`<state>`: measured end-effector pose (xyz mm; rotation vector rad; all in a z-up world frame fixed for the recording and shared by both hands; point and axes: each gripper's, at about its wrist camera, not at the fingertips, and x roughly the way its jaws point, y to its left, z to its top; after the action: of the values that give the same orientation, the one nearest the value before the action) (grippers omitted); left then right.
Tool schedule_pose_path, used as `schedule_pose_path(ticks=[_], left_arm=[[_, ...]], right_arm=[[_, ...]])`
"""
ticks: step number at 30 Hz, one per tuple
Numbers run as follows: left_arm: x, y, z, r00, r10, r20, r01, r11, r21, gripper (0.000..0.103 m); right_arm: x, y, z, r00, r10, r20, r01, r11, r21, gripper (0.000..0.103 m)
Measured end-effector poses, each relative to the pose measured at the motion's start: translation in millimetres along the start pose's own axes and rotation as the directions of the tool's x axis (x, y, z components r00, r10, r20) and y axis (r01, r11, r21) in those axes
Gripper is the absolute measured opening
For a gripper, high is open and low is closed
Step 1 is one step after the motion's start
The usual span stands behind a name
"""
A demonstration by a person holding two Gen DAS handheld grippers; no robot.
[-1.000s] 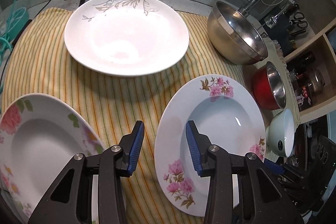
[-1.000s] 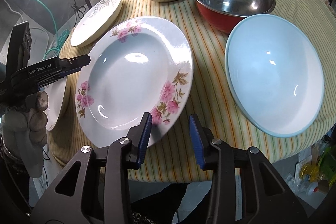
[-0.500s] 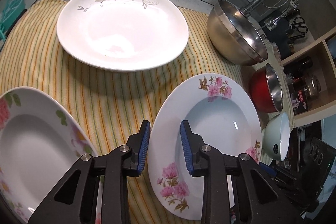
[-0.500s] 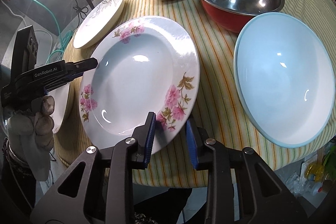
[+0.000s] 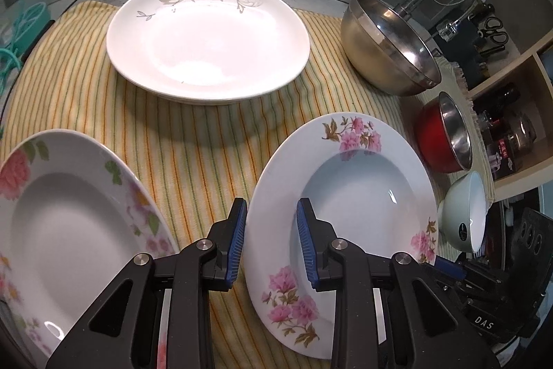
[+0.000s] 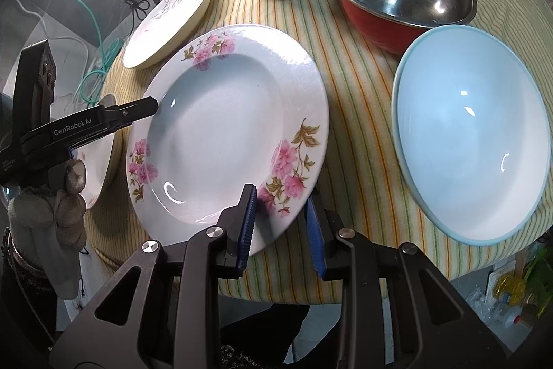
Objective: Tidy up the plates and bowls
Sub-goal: 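Close the right gripper on the pink-flowered deep plate rim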
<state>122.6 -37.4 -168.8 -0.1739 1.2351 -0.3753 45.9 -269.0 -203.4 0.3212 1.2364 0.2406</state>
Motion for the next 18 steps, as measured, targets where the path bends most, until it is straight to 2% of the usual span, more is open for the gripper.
schedule_pose_path(ticks=[18], left_arm=[[-19, 10, -33, 0.999, 0.025, 0.019, -0.024, 0.997, -0.078, 0.027]], right_arm=[[3, 4, -3, 0.999, 0.017, -0.050, -0.021, 0.996, -0.082, 0.030]])
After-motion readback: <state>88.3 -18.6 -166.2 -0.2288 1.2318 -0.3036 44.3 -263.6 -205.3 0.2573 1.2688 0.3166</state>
